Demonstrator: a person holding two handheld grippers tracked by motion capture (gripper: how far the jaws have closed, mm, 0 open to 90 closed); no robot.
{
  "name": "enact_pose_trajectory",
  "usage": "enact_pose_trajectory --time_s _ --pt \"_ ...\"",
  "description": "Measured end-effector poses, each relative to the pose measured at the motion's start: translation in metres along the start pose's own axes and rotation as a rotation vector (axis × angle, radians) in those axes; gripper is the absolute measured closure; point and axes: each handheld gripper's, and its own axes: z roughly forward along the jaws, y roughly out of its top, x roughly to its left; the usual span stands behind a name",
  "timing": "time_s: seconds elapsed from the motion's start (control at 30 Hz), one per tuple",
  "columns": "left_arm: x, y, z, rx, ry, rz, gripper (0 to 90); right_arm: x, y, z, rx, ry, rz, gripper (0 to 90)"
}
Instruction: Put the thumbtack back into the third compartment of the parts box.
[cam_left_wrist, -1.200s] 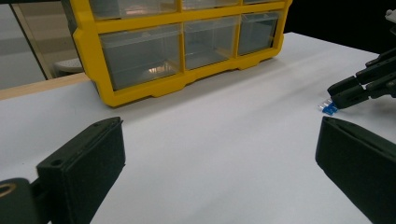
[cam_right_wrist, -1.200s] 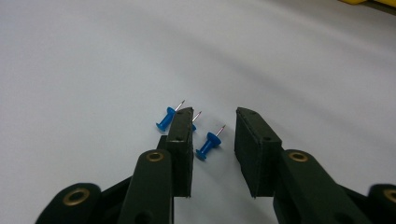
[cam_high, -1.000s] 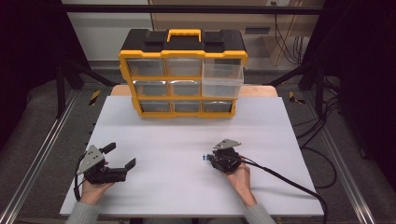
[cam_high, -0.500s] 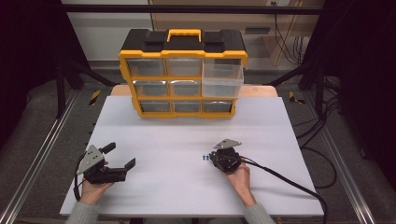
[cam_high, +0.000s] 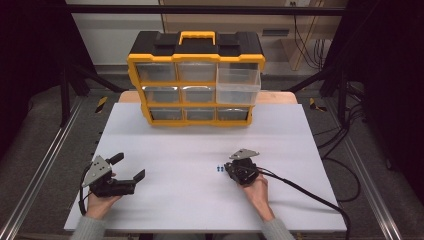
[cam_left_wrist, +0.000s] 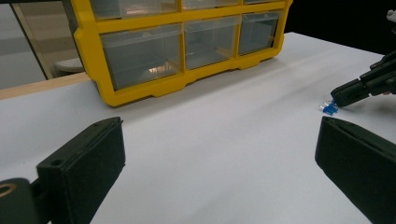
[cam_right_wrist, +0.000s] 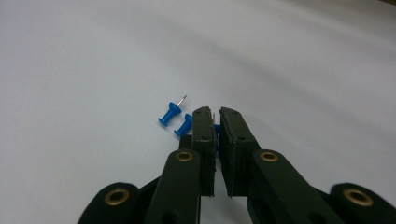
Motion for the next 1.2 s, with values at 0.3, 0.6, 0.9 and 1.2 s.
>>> enact_pose_trajectory --time_s 0.3,0.6,0.9,1.2 --pt "0.0 0.0 0.0 0.0 -0.002 -0.001 1.2 0.0 0.004 -0.009 -0.02 0.013 0.005 85.6" --pt "0.0 0.0 0.0 0.001 -0.001 0.0 1.2 0.0 0.008 -0.021 -0.041 0.02 0.0 85.6" --pt "-0.001 0.0 0.0 0.001 -0.002 0.0 1.2 -0.004 0.014 -0.038 -0.093 0.028 -0.006 85.6" --pt "-0.001 0.0 0.0 0.001 -0.002 0.001 1.2 -0.008 0.022 -0.054 -0.125 0.025 0.013 85.6"
